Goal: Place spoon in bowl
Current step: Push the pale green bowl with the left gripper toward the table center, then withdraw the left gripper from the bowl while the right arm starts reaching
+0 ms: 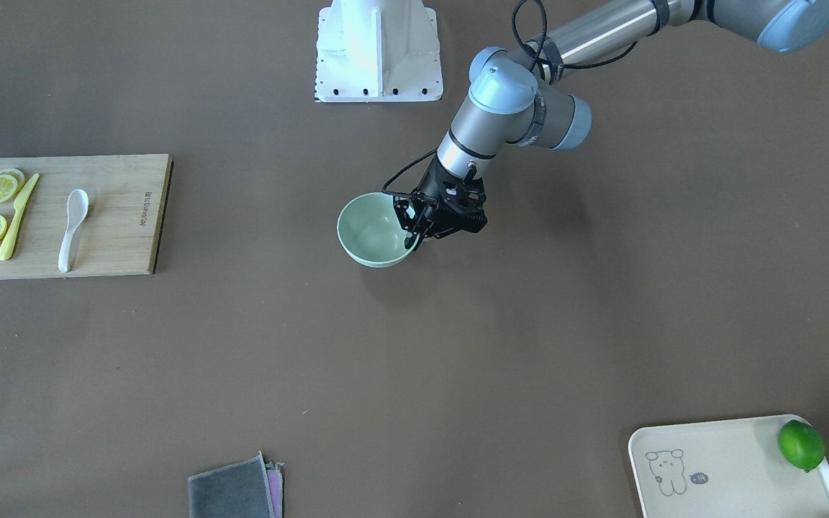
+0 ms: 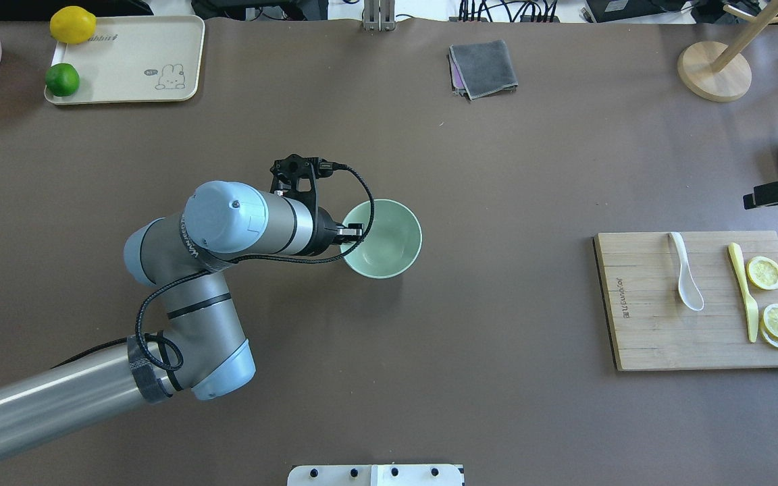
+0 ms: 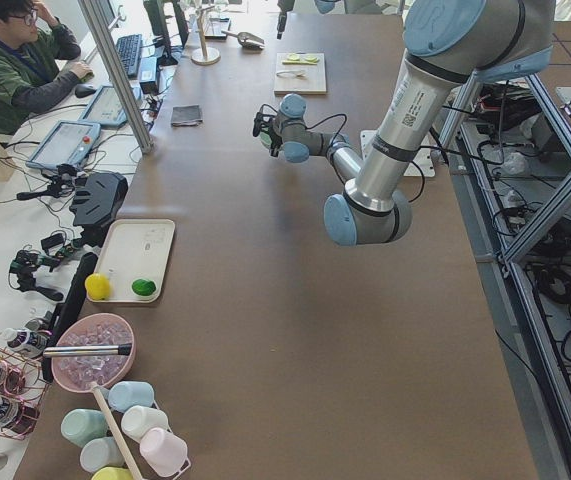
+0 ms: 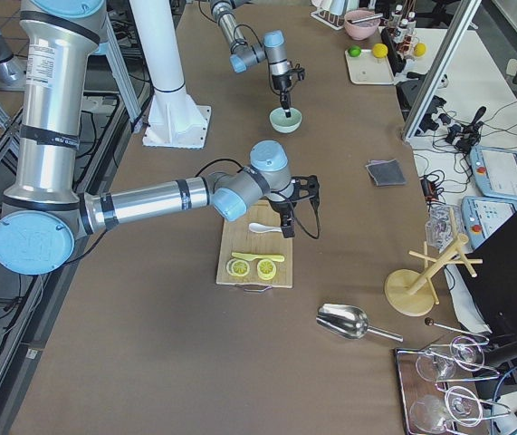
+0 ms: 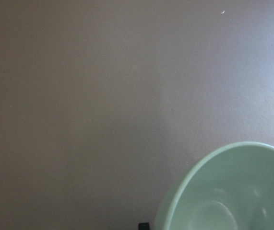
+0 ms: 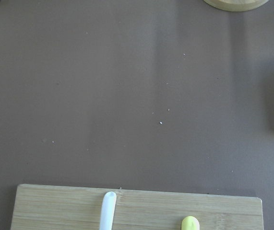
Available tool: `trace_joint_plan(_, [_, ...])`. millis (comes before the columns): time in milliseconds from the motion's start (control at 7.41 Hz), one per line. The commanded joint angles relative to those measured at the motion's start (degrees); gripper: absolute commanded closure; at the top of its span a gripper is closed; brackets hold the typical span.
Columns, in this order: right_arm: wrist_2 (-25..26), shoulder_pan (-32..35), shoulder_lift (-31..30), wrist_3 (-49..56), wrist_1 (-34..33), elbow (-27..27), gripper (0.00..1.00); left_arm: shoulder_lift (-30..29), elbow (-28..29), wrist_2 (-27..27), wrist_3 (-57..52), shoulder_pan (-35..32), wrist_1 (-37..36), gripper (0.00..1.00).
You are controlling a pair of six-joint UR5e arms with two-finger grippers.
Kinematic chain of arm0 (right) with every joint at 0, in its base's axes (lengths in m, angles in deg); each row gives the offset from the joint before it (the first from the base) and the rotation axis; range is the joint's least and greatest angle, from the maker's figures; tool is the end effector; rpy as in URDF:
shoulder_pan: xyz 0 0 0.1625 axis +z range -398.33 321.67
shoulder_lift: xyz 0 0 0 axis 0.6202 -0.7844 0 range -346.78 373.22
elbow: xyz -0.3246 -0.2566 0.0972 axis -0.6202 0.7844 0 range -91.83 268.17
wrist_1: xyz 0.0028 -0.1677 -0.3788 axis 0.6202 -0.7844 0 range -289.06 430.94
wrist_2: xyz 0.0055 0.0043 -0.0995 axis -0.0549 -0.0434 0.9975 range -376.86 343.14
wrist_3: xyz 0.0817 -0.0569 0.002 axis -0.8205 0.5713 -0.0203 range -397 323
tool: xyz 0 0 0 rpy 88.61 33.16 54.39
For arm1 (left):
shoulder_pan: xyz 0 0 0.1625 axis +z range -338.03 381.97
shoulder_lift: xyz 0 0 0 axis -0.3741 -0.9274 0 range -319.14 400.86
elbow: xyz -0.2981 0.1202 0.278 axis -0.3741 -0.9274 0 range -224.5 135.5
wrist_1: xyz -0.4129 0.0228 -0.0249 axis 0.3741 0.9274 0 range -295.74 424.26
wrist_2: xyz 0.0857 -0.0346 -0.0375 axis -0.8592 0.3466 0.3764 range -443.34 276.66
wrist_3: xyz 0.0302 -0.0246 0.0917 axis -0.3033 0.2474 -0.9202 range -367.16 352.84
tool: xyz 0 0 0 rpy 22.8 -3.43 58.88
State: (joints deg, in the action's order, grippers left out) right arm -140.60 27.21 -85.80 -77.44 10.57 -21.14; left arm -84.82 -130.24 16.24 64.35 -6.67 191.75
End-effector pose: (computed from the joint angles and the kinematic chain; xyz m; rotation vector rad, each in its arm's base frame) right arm -0.1149 -0.4409 0.5117 0.2673 -0.8378 0.0555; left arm 0.5673 -0.4428 0.2455 0.3453 1.1579 -0.0544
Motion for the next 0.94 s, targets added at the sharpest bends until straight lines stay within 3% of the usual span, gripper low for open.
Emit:
trace_joint_plan(0, [-0.2, -0.2, 0.4, 0.4, 0.5, -0.4, 0.00, 0.3, -0.3, -1.8, -0.2, 0.2, 0.0, 0.02])
trace_joint_plan(135, [-0.4, -0.2, 0.3, -0.1, 3.2, -0.1, 0.00, 0.7, -2.7, -1.2, -0.5, -1.0, -0.4, 0.02])
trace_joint_plan(270, [-1.1, -0.3, 0.3, -0.3, 3.7, -0.1, 0.00, 4.4, -6.7, 3.0, -2.1, -4.8, -1.0, 0.02])
trace_joint_plan(540, [-1.1, -0.6, 0.3, -1.0, 3.6, -0.2, 0.00, 10.4, -14.6, 20.7, -11.9, -20.1, -9.7, 0.02])
trace_joint_plan(810, [1.6, -4.3, 0.4, -10.9, 3.7, -1.7, 0.00, 22.0, -18.9, 29.6, -27.4, -30.6, -10.1, 0.01])
